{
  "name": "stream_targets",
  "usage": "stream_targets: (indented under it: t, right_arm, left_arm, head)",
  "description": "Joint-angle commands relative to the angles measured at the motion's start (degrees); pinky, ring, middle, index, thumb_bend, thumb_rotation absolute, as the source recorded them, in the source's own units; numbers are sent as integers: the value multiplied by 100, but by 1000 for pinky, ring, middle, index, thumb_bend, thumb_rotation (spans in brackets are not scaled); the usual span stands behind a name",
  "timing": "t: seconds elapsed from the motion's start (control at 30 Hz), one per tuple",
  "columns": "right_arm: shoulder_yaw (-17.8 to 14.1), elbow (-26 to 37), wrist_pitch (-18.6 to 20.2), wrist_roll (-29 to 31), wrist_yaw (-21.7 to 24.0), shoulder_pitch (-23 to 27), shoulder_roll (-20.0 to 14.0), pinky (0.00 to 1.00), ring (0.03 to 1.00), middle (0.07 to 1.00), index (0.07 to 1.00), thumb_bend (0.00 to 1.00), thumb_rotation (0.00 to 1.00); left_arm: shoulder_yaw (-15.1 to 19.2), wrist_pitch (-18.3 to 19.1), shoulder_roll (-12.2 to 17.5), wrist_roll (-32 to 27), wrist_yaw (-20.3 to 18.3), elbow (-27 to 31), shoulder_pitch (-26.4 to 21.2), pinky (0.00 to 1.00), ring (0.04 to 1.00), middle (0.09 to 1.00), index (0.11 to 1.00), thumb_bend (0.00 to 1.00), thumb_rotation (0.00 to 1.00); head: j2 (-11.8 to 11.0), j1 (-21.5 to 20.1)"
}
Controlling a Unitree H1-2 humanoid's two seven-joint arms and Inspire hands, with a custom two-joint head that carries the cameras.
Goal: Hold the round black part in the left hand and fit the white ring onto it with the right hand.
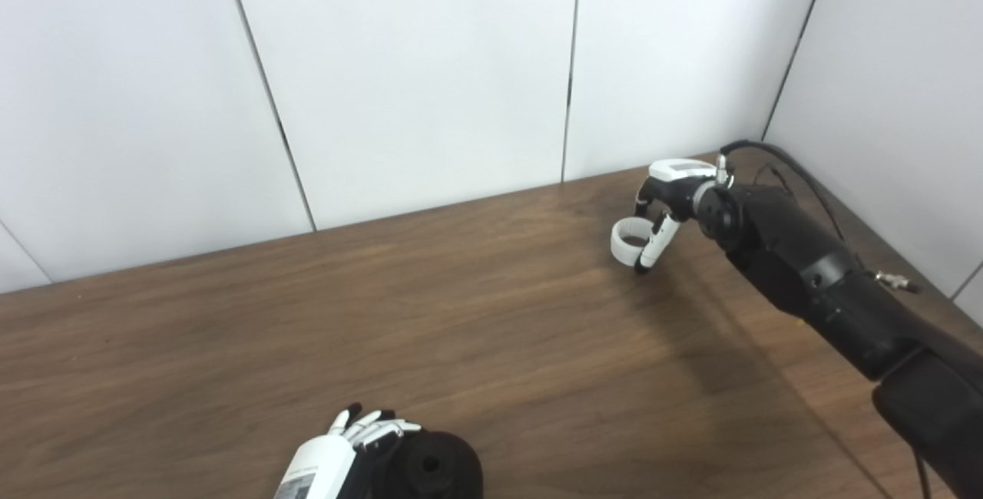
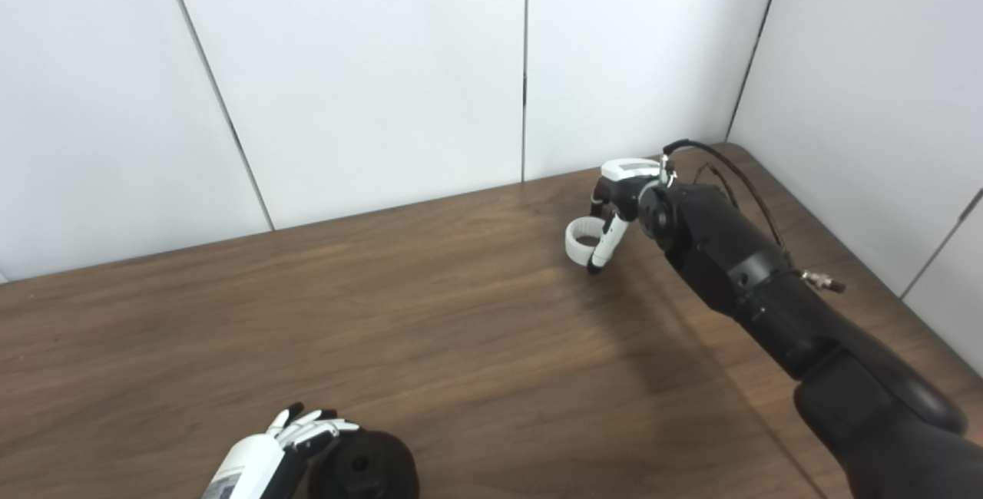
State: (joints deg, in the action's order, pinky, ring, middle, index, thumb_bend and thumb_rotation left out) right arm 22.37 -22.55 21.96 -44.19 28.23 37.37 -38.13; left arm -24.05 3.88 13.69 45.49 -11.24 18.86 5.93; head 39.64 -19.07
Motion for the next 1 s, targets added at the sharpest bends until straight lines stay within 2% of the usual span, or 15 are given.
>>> stream_targets:
  t: [0.0,0.97]
  right_arm:
    - [-50,61,-28,-57,-88,288,-77,960,958,865,612,905,279]
    - [-42,54,-36,-103,-155,326,76,950,952,846,597,894,247]
  left_arm:
    - [-15,38,28,75,-152,65,57,1000,879,784,481,525,57]
    - [-13,38,11,100,-171,75,44,1000,876,781,481,525,57]
  head:
    - [4,2]
    - [44,4]
